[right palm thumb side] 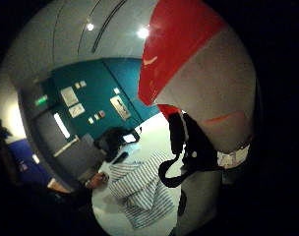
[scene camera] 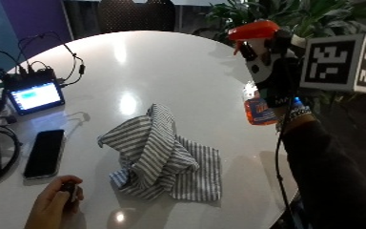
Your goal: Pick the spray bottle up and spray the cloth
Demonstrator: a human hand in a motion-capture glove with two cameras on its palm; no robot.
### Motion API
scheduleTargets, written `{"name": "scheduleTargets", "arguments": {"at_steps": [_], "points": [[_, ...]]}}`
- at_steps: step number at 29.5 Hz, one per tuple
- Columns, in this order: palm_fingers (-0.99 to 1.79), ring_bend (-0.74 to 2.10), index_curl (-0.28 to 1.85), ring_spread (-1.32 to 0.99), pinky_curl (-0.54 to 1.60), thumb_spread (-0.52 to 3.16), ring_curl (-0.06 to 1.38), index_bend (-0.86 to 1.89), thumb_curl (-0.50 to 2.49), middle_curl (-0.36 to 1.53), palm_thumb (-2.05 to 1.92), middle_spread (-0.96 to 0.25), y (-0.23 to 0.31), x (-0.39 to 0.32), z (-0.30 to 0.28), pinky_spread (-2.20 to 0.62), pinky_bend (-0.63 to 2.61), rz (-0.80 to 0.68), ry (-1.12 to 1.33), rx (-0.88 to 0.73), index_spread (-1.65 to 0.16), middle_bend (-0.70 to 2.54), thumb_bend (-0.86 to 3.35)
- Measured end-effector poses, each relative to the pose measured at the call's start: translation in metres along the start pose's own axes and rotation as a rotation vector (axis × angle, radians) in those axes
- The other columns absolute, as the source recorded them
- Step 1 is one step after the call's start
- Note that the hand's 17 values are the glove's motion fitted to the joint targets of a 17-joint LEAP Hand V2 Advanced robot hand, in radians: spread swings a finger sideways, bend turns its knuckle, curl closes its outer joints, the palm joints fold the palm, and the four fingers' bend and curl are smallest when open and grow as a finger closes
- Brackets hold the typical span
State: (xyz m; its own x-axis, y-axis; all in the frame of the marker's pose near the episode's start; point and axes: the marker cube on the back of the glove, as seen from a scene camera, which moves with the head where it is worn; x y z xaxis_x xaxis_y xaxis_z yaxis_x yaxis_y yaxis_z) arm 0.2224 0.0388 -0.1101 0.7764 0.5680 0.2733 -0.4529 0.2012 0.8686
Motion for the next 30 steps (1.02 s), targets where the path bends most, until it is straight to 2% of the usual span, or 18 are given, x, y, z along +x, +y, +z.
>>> {"name": "scheduleTargets", "arguments": {"at_steps": [6, 14, 21, 30], "points": [[1.4, 0.76, 0.41, -0.19, 0.41, 1.17, 0.46, 0.19, 0.39, 0.51, 0.74, -0.23, -0.023, -0.032, 0.003, -0.32, 0.53, -0.217, 0.103, -0.157, -0.28, 0.59, -0.01], [1.4, 0.77, 0.43, -0.19, 0.41, 1.18, 0.45, 0.18, 0.4, 0.51, 0.74, -0.23, -0.021, -0.06, 0.014, -0.32, 0.54, -0.487, 0.231, -0.358, -0.28, 0.59, -0.02], [1.39, 0.76, 0.44, -0.18, 0.41, 1.18, 0.45, 0.18, 0.4, 0.5, 0.74, -0.22, -0.009, -0.098, 0.032, -0.31, 0.54, -0.779, 0.393, -0.486, -0.28, 0.59, -0.02], [1.39, 0.77, 0.45, -0.18, 0.41, 1.18, 0.45, 0.18, 0.4, 0.5, 0.74, -0.22, 0.025, -0.134, 0.047, -0.32, 0.54, -1.059, 0.596, -0.603, -0.28, 0.6, -0.02]]}}
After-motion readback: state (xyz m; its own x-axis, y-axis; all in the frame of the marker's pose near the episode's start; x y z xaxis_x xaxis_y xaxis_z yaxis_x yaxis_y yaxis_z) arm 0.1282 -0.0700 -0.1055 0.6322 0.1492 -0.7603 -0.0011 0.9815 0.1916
